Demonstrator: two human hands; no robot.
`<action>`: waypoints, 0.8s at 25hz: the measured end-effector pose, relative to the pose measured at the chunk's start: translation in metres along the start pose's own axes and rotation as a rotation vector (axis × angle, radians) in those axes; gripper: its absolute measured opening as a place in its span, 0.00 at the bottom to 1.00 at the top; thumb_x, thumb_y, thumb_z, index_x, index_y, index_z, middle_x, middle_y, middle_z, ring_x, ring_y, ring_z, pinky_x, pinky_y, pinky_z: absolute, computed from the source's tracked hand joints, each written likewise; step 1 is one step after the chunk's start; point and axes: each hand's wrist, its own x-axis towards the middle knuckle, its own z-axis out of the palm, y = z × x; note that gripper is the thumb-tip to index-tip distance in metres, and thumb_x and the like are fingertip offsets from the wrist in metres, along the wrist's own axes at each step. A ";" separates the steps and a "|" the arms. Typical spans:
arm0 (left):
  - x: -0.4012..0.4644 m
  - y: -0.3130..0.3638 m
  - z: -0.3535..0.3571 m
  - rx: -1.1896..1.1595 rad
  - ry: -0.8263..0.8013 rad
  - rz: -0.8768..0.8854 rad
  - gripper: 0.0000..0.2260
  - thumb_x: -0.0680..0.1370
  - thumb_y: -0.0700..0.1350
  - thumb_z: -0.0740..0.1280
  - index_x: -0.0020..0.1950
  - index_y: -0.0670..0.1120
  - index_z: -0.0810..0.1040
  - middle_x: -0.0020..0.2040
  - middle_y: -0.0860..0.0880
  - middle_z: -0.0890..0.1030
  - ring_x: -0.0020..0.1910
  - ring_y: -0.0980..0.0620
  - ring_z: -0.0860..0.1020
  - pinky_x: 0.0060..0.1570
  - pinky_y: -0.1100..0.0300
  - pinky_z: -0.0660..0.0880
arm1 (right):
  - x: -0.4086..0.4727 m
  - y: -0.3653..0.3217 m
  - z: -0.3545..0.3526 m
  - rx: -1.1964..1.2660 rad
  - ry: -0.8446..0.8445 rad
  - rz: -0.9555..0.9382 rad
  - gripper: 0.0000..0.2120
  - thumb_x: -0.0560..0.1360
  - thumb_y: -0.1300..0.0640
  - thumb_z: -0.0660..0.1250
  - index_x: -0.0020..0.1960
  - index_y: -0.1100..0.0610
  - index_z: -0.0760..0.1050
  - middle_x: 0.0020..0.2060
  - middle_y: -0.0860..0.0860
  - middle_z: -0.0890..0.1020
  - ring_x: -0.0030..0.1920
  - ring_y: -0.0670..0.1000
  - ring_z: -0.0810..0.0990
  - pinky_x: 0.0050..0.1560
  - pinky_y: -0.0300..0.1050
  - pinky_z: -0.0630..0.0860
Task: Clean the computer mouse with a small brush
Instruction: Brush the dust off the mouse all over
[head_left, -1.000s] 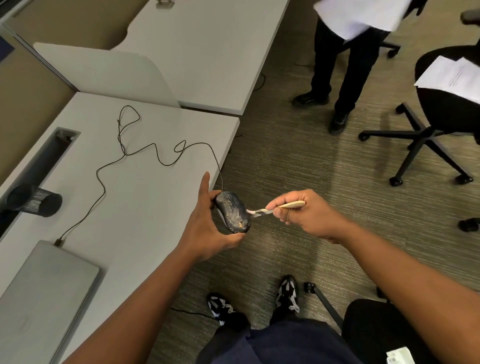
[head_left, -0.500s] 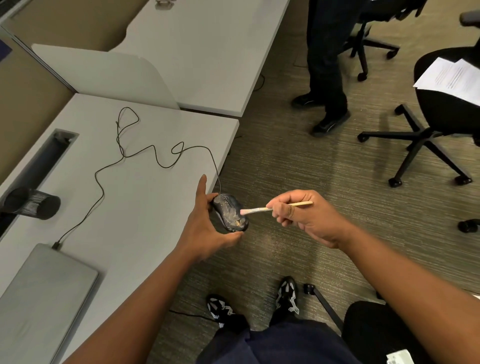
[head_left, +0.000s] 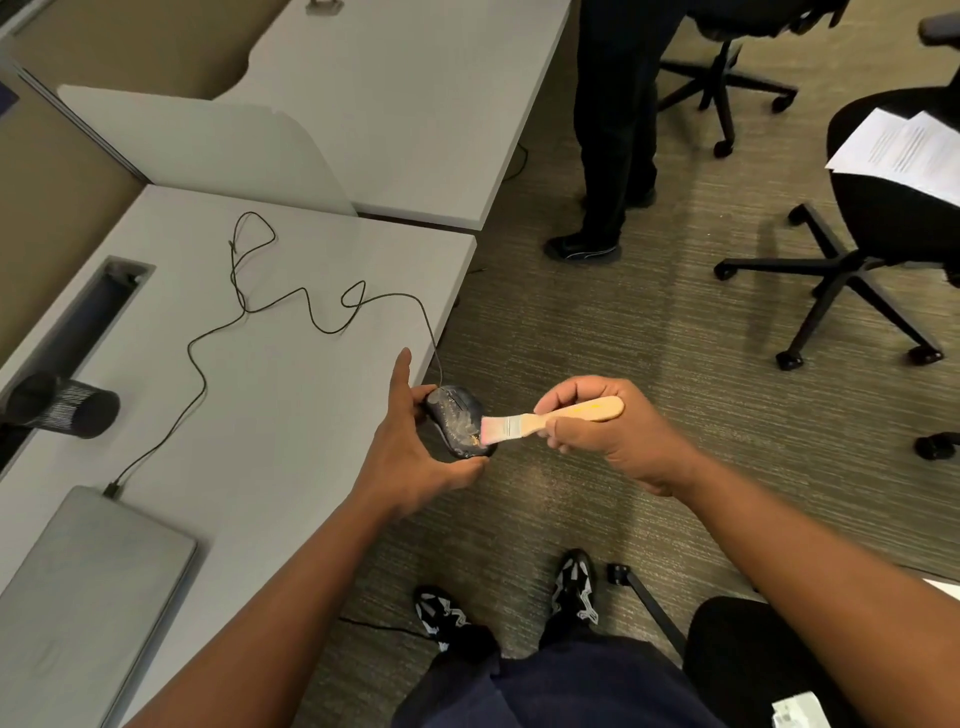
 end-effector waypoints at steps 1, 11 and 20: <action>0.000 0.000 0.000 0.004 -0.001 -0.005 0.68 0.61 0.58 0.86 0.83 0.68 0.37 0.63 0.76 0.69 0.63 0.71 0.74 0.68 0.64 0.68 | 0.000 0.001 0.000 -0.039 0.011 0.015 0.07 0.76 0.68 0.73 0.51 0.59 0.85 0.42 0.57 0.87 0.41 0.52 0.82 0.42 0.46 0.79; 0.000 0.000 0.002 0.037 -0.001 -0.058 0.68 0.60 0.60 0.86 0.83 0.68 0.39 0.63 0.73 0.71 0.63 0.62 0.77 0.68 0.60 0.71 | -0.001 -0.001 -0.001 -0.128 0.121 0.047 0.08 0.77 0.69 0.73 0.49 0.58 0.86 0.39 0.59 0.84 0.40 0.57 0.77 0.40 0.50 0.75; 0.009 0.010 0.007 0.057 0.011 -0.147 0.66 0.65 0.52 0.87 0.87 0.59 0.42 0.77 0.51 0.72 0.73 0.50 0.74 0.65 0.60 0.71 | -0.001 0.001 0.002 -0.059 0.116 0.115 0.08 0.77 0.68 0.74 0.52 0.57 0.87 0.40 0.56 0.86 0.40 0.50 0.80 0.42 0.41 0.80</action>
